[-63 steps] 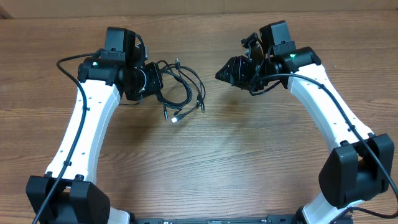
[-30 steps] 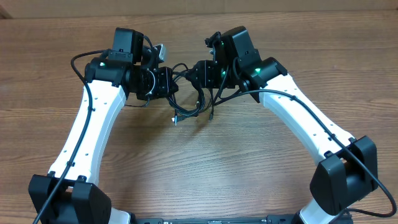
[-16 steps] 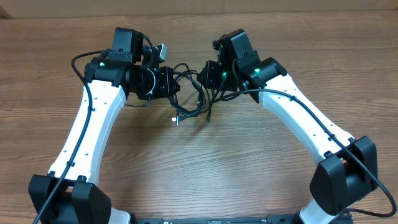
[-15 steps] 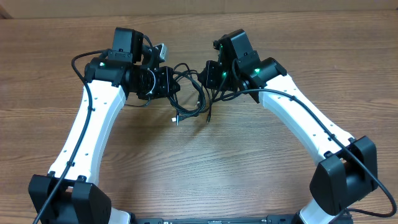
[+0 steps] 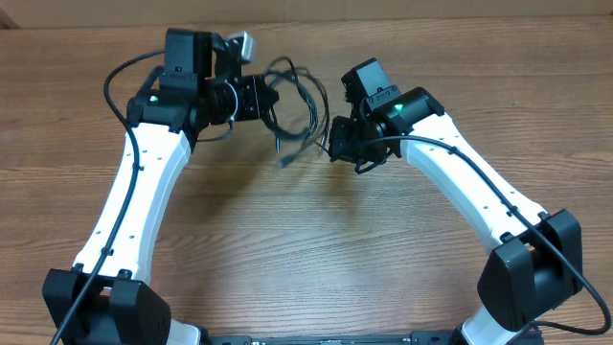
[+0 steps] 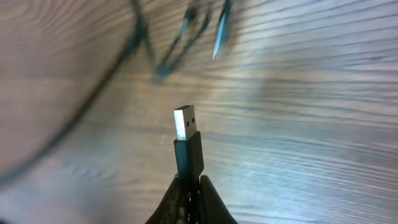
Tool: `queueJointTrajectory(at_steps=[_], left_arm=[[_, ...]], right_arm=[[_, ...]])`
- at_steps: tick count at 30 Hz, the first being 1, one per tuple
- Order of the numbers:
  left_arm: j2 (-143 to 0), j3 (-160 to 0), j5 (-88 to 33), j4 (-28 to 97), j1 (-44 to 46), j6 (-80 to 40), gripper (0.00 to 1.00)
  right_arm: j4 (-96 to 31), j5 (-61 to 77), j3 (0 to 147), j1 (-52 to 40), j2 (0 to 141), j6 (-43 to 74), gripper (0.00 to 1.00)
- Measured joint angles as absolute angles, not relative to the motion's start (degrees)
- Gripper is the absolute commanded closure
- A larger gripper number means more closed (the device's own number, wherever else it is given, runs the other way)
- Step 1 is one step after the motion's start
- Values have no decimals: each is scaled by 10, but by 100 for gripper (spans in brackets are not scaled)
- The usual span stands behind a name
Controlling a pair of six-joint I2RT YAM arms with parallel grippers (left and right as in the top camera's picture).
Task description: Untangle cables
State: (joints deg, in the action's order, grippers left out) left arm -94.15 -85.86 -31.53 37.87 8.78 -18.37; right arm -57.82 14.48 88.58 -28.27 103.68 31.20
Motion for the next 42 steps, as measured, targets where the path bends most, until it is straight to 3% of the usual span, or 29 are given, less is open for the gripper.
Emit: queueJointTrajectory(at_steps=[11,13,15,17,21,26,32,42], left_arm=[[-942,-858,-324,275,88,-395,96],[-942,-858,-324,274,87,-448,96],[-942,-858,-327,270,86,-486,96],[-942,-858,-333,270,82,-505,96],[-942,-858,-357,276,82,-477,96],[-942,-858,-412,318,81,-350,96],[-942,-858,-480,395,82,-195,96],[-942,-858,-570,390,82,-179,96]], right_arm=[[-554,196,888,-348,1037,295,94],[-550,195,888,-357,1037,299,84],[-551,196,888,-364,1037,296,63],[-550,198,888,-370,1037,297,52],[-566,205,888,-360,1037,283,41],[-581,206,888,-309,989,248,28],[-575,236,899,-278,854,173,28],[-510,267,900,-281,912,148,51]])
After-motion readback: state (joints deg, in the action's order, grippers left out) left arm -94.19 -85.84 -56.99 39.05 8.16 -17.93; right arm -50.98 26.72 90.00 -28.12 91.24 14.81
